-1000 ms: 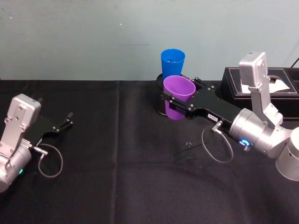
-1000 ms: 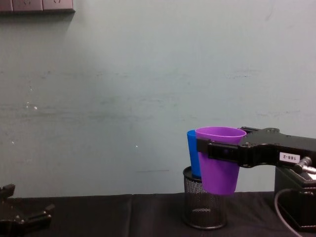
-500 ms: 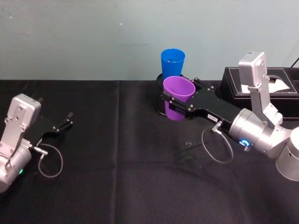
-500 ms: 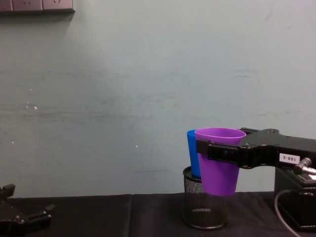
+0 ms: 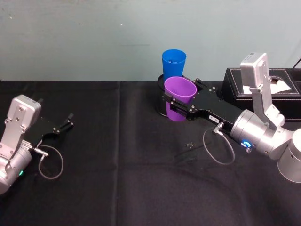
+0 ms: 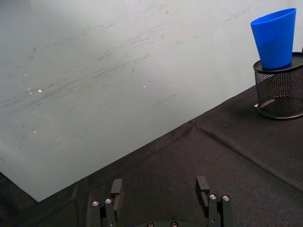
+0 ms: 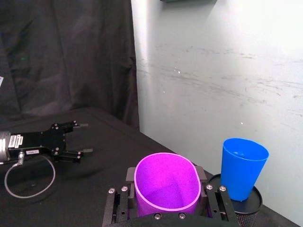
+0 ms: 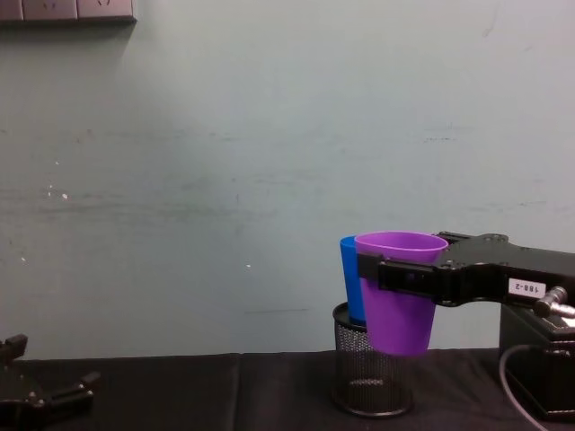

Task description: Pick up one cup with a gripper and tap it against the other cup.

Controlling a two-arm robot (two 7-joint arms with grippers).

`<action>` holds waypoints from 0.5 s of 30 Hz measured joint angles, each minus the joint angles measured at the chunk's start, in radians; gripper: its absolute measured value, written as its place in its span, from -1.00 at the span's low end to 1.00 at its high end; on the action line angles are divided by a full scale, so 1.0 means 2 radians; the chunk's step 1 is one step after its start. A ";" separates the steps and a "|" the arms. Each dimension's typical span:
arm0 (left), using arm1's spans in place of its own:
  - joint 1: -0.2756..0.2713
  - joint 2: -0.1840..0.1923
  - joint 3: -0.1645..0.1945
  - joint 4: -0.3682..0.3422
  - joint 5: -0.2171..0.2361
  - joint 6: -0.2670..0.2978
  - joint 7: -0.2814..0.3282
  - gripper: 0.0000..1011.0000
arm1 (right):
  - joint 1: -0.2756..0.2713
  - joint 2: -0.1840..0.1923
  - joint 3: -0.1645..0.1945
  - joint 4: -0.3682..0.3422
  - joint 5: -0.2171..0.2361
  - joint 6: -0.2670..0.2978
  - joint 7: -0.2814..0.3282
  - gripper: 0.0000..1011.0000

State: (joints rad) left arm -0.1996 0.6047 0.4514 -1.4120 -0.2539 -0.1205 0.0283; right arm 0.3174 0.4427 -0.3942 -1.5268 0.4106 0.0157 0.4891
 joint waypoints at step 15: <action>0.000 0.000 0.000 0.000 0.000 0.000 0.000 0.98 | 0.000 0.000 0.000 0.000 0.000 -0.001 -0.001 0.44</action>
State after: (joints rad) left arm -0.1995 0.6047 0.4514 -1.4120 -0.2539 -0.1205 0.0283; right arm 0.3165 0.4424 -0.3942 -1.5269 0.4107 0.0146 0.4873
